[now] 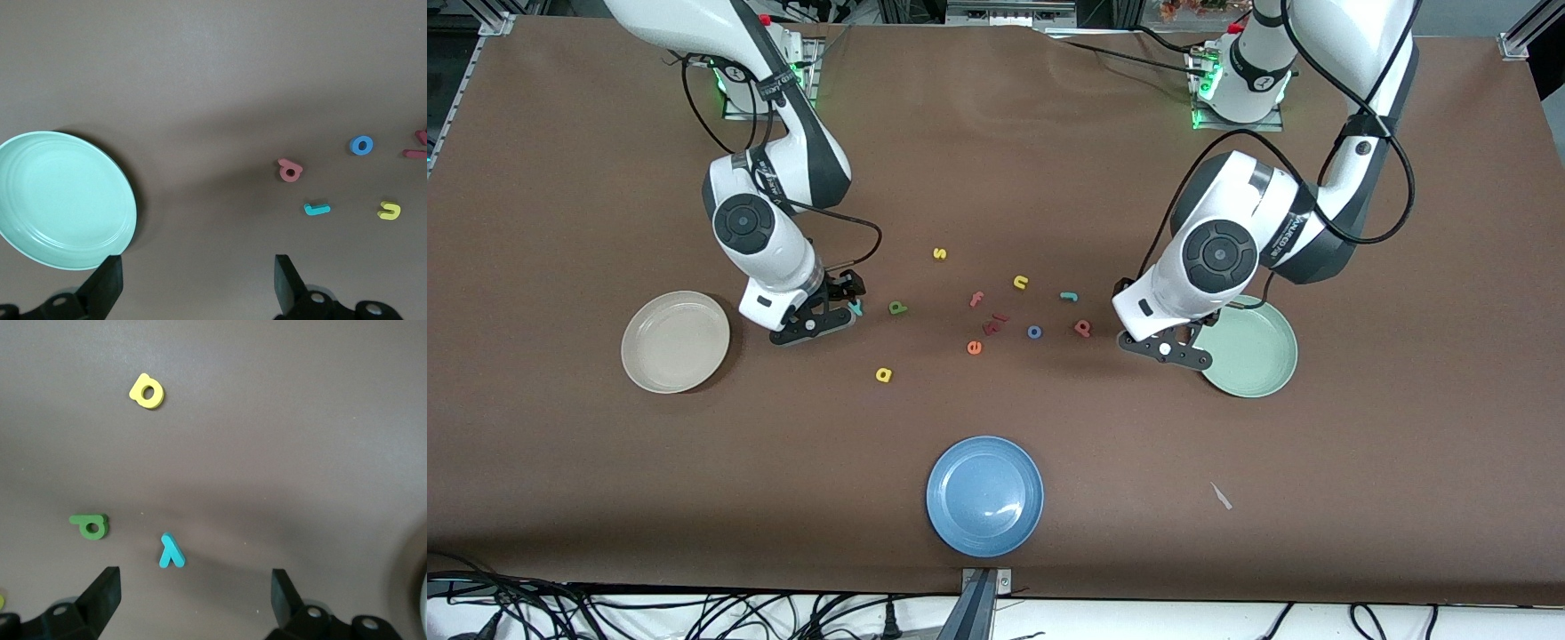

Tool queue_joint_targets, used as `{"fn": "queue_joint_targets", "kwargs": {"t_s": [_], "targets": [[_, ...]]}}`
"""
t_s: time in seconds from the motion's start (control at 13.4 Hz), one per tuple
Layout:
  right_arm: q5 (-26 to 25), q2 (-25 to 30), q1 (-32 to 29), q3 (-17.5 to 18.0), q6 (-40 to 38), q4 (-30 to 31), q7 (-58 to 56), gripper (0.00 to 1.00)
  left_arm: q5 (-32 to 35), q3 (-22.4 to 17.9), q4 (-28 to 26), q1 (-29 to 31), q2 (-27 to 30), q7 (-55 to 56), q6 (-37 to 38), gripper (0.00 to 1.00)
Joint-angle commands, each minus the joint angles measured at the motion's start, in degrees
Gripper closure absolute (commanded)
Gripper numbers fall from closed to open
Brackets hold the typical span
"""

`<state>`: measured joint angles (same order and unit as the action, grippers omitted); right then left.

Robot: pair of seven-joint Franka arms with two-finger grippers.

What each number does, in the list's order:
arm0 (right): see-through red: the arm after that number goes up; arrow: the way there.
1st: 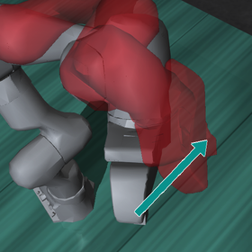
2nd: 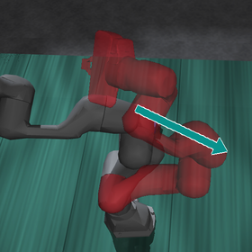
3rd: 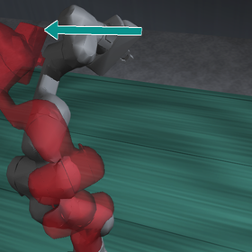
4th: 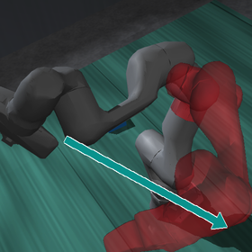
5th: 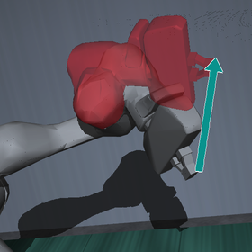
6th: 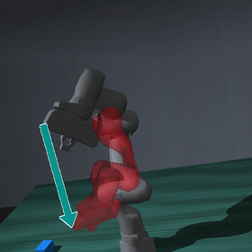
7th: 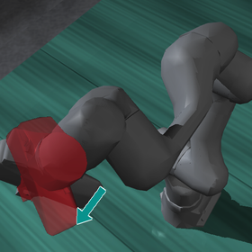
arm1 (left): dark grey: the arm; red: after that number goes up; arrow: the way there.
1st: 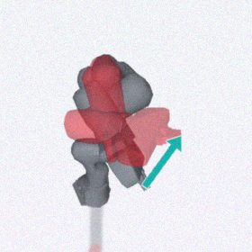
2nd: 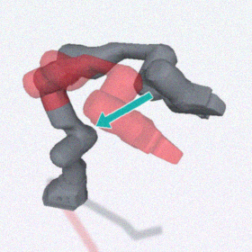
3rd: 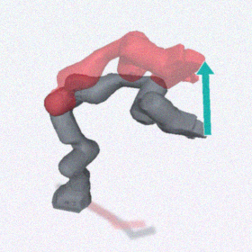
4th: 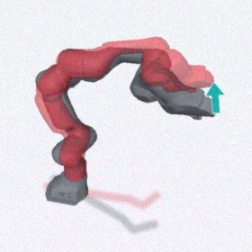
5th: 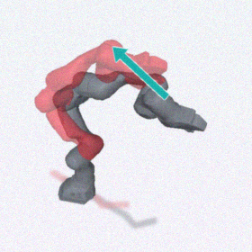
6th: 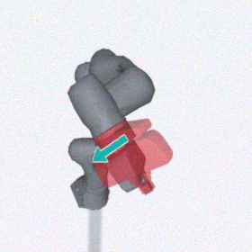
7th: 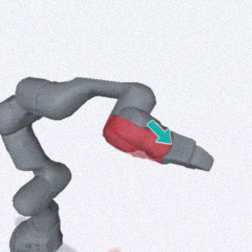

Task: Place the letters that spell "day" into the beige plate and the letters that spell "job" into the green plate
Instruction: 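Lower the right gripper onto the cyan letter y and grasp it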

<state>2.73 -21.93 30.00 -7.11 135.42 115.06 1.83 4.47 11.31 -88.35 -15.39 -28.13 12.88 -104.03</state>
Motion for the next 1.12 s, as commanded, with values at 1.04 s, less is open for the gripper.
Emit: {"fn": "queue_joint_targets", "kwargs": {"t_s": [1.04], "targets": [[-0.1,-4.3,1.9,0.6,8.4,3.2,-8.1,0.00,0.5,-0.2,-2.1,-0.3,0.4,1.9,-1.3,0.00]]}}
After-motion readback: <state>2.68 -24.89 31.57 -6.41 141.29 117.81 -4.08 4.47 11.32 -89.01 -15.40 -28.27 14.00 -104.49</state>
